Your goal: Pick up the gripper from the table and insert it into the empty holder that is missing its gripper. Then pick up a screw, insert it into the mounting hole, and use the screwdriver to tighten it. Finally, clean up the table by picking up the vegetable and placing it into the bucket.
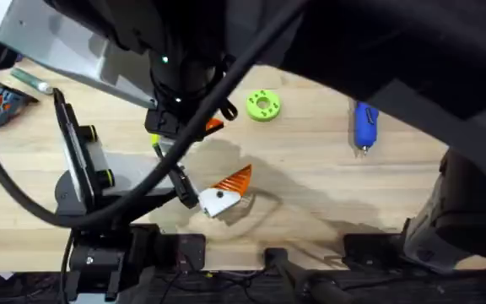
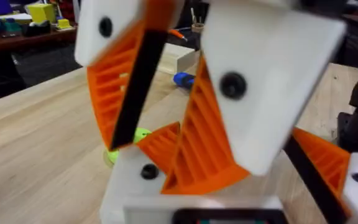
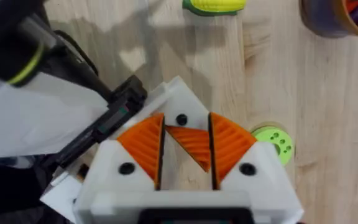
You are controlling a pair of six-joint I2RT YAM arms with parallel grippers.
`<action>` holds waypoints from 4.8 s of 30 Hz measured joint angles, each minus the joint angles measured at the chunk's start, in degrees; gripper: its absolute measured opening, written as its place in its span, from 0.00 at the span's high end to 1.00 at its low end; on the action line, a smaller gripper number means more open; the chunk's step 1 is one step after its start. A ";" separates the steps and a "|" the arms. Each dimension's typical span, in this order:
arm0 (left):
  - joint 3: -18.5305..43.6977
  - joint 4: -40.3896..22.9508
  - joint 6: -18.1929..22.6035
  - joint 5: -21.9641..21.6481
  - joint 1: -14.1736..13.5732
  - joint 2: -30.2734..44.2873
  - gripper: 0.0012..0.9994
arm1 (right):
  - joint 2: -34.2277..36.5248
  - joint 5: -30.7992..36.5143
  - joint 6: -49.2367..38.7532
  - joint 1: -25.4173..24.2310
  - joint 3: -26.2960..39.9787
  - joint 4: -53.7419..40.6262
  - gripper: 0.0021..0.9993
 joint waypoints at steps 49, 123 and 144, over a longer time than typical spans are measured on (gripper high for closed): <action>0.00 0.00 -0.17 0.07 0.00 0.01 0.01 | -29.24 2.52 15.30 -13.01 -29.50 14.28 0.01; 0.00 0.00 0.00 0.04 0.00 -0.01 0.99 | -51.38 11.79 42.94 -56.57 -63.60 13.78 0.01; 0.00 0.00 0.00 0.04 0.00 -0.01 0.99 | -47.88 11.81 42.40 -56.57 -60.66 13.15 0.01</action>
